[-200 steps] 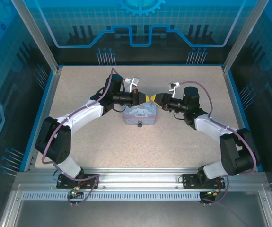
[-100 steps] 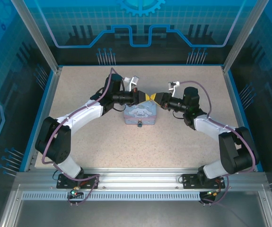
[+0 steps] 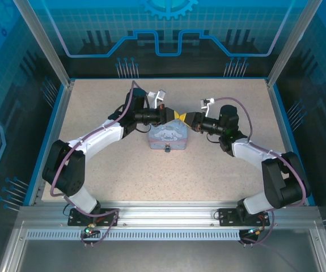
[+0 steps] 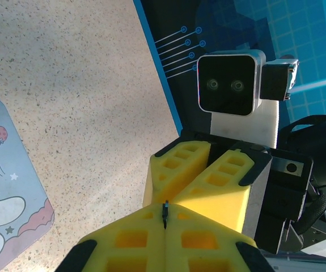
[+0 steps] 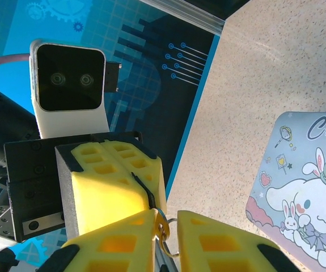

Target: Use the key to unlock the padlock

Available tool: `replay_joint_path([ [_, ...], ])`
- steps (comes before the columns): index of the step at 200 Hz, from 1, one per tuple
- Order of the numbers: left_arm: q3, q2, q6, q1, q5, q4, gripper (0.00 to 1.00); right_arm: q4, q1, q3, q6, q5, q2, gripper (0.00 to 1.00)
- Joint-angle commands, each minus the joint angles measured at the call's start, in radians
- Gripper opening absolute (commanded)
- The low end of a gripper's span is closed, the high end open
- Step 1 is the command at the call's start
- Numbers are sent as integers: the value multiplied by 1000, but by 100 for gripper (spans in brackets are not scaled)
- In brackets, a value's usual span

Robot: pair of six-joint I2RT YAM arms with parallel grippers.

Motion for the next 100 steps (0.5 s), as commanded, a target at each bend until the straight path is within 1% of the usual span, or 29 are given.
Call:
replay_joint_path([
  [1, 8, -9, -16, 6, 3, 43, 0, 16, 10, -14, 0, -13, -4, 15],
  [39, 8, -1, -24, 6, 14, 46, 0, 17, 10, -3, 2, -11, -4, 5],
  [47, 8, 0, -26, 6, 15, 47, 0, 18, 10, -2, 4, -11, -3, 0],
  [65, 10, 1, -31, 6, 11, 45, 0, 11, 8, -4, 5, -7, -5, 0],
  [73, 9, 0, -32, 6, 3, 44, 9, 5, 8, -7, 6, -1, -8, 0],
  [77, 9, -2, -33, 6, -2, 43, 18, 3, 7, -10, 5, 2, -10, 0],
  [81, 9, -3, -36, 6, -6, 42, 30, 1, 8, -11, 5, 5, -11, 0],
  [84, 9, -5, -37, 6, -11, 41, 36, -1, 7, -13, 6, 9, -12, 0],
  [92, 8, -9, -44, 6, -23, 41, 47, -11, 5, -17, 5, 18, -17, 0],
  [100, 7, -16, -51, 6, -38, 38, 56, -17, 1, -24, 4, 29, -23, 0],
])
